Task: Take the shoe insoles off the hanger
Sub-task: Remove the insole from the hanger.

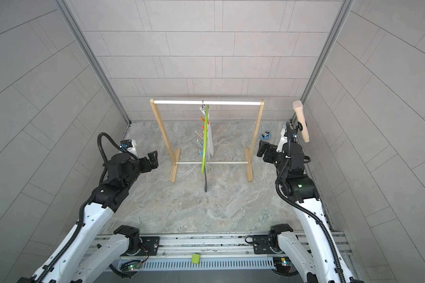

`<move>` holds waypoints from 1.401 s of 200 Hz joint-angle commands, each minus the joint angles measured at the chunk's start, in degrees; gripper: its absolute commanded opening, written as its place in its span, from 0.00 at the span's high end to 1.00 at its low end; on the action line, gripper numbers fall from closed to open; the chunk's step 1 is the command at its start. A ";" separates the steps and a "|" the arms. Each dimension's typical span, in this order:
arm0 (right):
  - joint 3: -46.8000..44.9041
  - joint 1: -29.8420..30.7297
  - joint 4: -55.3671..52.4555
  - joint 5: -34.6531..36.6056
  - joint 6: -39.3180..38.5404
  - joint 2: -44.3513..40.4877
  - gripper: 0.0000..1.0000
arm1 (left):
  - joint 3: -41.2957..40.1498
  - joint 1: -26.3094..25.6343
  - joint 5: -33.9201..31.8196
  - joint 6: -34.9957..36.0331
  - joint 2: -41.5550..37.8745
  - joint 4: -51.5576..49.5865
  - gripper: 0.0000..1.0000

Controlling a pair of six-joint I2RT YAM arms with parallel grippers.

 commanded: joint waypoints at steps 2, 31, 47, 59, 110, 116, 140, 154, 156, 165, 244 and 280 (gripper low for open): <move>4.15 -0.01 -7.38 -9.31 4.29 0.26 0.15 | 2.49 0.35 4.80 -5.13 -0.70 -7.99 0.00; 6.02 1.02 -10.03 -17.44 6.93 -0.75 0.24 | 1.31 -1.50 13.25 -6.95 -3.86 -8.13 0.00; 5.27 3.98 -10.00 -17.08 9.70 -2.24 0.25 | 0.51 -6.57 8.15 -6.51 -7.10 -9.10 0.00; 4.26 8.05 -9.59 -14.81 11.24 -3.00 0.25 | -1.00 -10.40 3.96 -6.61 -9.82 -9.04 0.00; 3.60 29.60 -9.70 -0.47 16.16 2.18 0.31 | -5.18 -27.40 -9.39 -7.98 -12.45 -8.02 0.00; 3.61 30.43 -9.34 -0.07 16.99 3.03 0.32 | -5.69 -29.30 -10.30 -7.63 -11.73 -6.87 0.00; 3.69 32.36 -6.80 0.42 18.62 6.31 0.32 | -6.85 -35.48 -14.96 -3.41 -7.27 -2.57 0.01; 4.94 32.71 -7.64 0.55 18.92 8.37 0.32 | -6.26 -36.55 -16.48 -0.57 -4.67 -0.52 0.01; 5.21 32.75 -7.85 0.59 18.91 8.75 0.32 | -6.20 -36.55 -16.57 -0.30 -4.44 -0.28 0.01; 5.94 32.71 -8.80 1.00 18.65 9.83 0.32 | -5.96 -36.50 -17.90 0.37 -3.58 1.46 0.01; 5.47 29.16 -12.62 15.71 16.70 4.55 0.00 | -11.18 -36.42 -22.37 6.76 -9.85 16.17 0.00; 5.89 25.75 -11.90 9.44 16.14 3.40 0.05 | -11.25 -37.29 -13.37 9.38 -6.35 11.94 0.10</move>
